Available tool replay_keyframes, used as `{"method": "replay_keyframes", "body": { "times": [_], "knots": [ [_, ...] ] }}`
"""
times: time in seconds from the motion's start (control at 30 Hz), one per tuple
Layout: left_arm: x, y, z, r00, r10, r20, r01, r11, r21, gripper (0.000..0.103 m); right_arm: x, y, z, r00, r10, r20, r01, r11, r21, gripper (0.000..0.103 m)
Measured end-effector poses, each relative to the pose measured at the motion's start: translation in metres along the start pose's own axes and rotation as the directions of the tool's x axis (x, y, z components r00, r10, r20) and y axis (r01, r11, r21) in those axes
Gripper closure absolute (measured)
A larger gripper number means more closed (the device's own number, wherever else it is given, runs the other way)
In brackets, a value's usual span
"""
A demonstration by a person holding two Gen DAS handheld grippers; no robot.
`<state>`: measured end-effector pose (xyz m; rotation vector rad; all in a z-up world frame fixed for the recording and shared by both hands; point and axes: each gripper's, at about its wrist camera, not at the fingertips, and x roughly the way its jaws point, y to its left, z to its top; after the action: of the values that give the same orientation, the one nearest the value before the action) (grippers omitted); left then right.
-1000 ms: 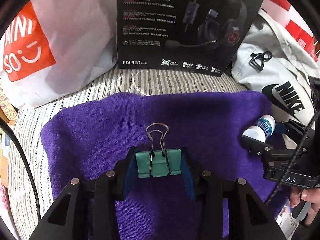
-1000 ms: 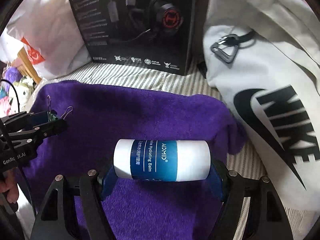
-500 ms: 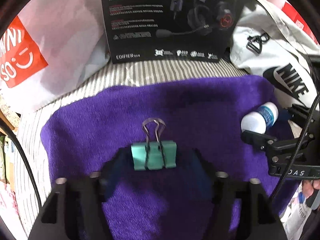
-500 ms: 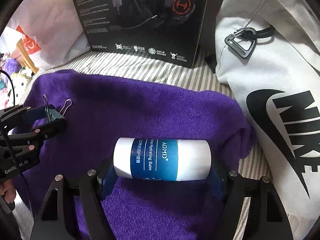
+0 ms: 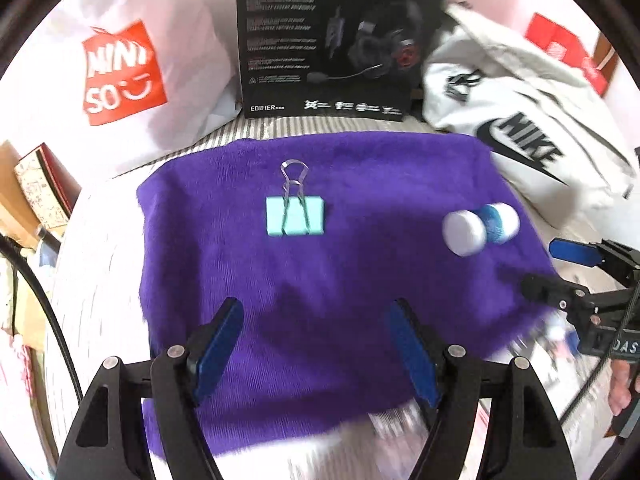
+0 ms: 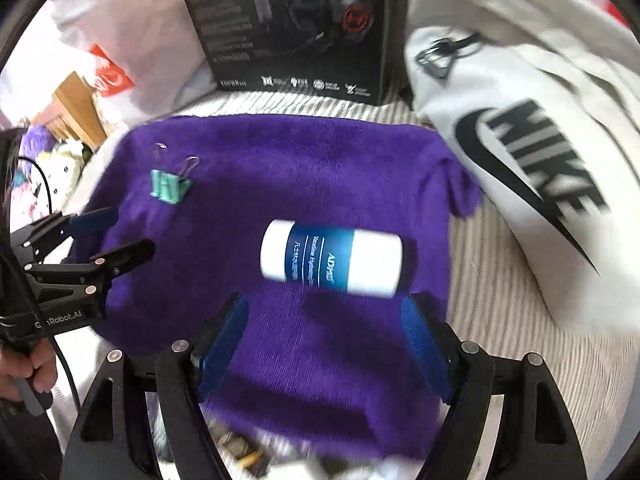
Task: Organize rigid objects
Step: 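Grasp the clear pill bottle with the left tool, then grasp the blue-capped pink container with the right tool while the left tool lifts the pill bottle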
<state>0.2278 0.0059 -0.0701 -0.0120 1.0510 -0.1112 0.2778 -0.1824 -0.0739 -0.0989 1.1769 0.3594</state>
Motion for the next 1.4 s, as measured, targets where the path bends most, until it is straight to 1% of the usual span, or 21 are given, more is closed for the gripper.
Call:
{"method": "replay_keyframes", "body": {
  "times": [0.07,0.17,0.27,0.33,0.4,0.47,0.53,0.63,0.7,0.77,0.87,0.93,0.97,1.03,1.07,1.13,1.2,1.27,1.3,1.37,1.4],
  "knots": [
    [-0.015,-0.007,-0.015,1.000,-0.012,0.009,0.012,1.000,0.009,0.029,-0.017,-0.002,-0.017,1.000,0.005,0.023,-0.005,0.999,0.033,0.024],
    [-0.029,-0.015,-0.041,1.000,-0.025,-0.003,0.025,0.999,0.026,0.029,-0.034,-0.004,-0.046,0.999,0.017,0.041,-0.020,0.998,0.063,0.023],
    [-0.033,-0.027,-0.061,0.999,-0.042,-0.021,0.043,0.998,0.034,0.029,-0.049,-0.012,-0.073,0.999,0.019,0.047,-0.023,0.996,0.092,0.023],
    [-0.029,-0.033,-0.068,0.998,-0.047,-0.034,0.048,0.998,0.034,0.029,-0.058,-0.014,-0.092,0.998,0.019,0.061,-0.025,0.994,0.110,0.023],
    [-0.027,-0.036,-0.076,0.998,-0.036,-0.051,0.038,0.999,0.031,0.029,-0.069,-0.015,-0.112,0.997,0.021,0.070,-0.030,0.992,0.126,0.023],
    [-0.021,-0.038,-0.079,0.998,-0.009,-0.066,0.011,0.999,0.037,0.029,-0.079,-0.018,-0.130,0.997,0.022,0.073,-0.032,0.989,0.143,0.023],
    [-0.015,-0.038,-0.081,0.997,0.036,-0.075,-0.032,0.998,0.052,0.028,-0.082,-0.018,-0.143,0.997,0.015,0.071,-0.026,0.989,0.147,0.023],
    [-0.012,-0.033,-0.084,0.996,0.048,-0.080,-0.044,0.997,0.056,0.027,-0.088,-0.022,-0.161,0.997,0.006,0.071,-0.017,0.988,0.156,0.023],
    [-0.013,-0.030,-0.087,0.993,0.079,-0.087,-0.073,0.995,0.060,0.027,-0.091,-0.026,-0.170,0.997,0.008,0.078,-0.022,0.985,0.171,0.023],
    [-0.010,-0.030,-0.089,0.989,0.105,-0.100,-0.098,0.993,0.073,0.027,-0.091,-0.030,-0.175,0.996,0.016,0.083,-0.031,0.982,0.187,0.023],
    [-0.004,-0.035,-0.090,0.989,0.108,-0.100,-0.098,0.991,0.094,0.030,-0.088,-0.038,-0.181,0.996,0.025,0.084,-0.042,0.978,0.205,0.023],
    [-0.002,-0.037,-0.090,0.992,0.091,-0.091,-0.083,0.992,0.091,0.030,-0.084,-0.042,-0.181,0.996,0.029,0.084,-0.047,0.975,0.215,0.023],
    [-0.001,-0.037,-0.090,0.993,0.080,-0.090,-0.072,0.993,0.093,0.032,-0.081,-0.044,-0.181,0.996,0.031,0.083,-0.049,0.974,0.222,0.023],
    [-0.001,-0.038,-0.091,0.996,0.055,-0.076,-0.048,0.994,0.098,0.039,-0.076,-0.048,-0.181,0.997,0.031,0.077,-0.047,0.974,0.222,0.023],
    [-0.001,-0.038,-0.091,0.997,0.042,-0.069,-0.035,0.995,0.095,0.049,-0.074,-0.050,-0.180,0.996,0.024,0.081,-0.041,0.975,0.218,0.023],
    [-0.002,-0.039,-0.092,0.998,0.036,-0.060,-0.030,0.995,0.096,0.052,-0.069,-0.053,-0.177,0.995,0.004,0.095,-0.024,0.978,0.205,0.023],
    [-0.002,-0.041,-0.093,0.999,0.025,-0.045,-0.020,0.994,0.109,0.059,-0.065,-0.057,-0.171,0.994,-0.025,0.108,0.002,0.980,0.200,0.024],
    [-0.003,-0.044,-0.097,0.999,0.034,-0.023,-0.031,0.992,0.126,0.059,-0.058,-0.061,-0.164,0.992,-0.041,0.121,0.016,0.980,0.201,0.025],
    [-0.003,-0.044,-0.098,0.999,0.030,-0.016,-0.028,0.992,0.123,0.059,-0.054,-0.063,-0.161,0.991,-0.042,0.125,0.017,0.980,0.198,0.028],
    [-0.004,-0.042,-0.100,1.000,0.015,-0.010,-0.014,0.993,0.115,0.059,-0.045,-0.065,-0.156,0.991,-0.044,0.127,0.020,0.982,0.186,0.030],
    [-0.004,-0.042,-0.099,1.000,0.014,-0.007,-0.013,0.993,0.118,0.059,-0.041,-0.065,-0.154,0.991,-0.047,0.127,0.024,0.984,0.178,0.033]
  ]
}}
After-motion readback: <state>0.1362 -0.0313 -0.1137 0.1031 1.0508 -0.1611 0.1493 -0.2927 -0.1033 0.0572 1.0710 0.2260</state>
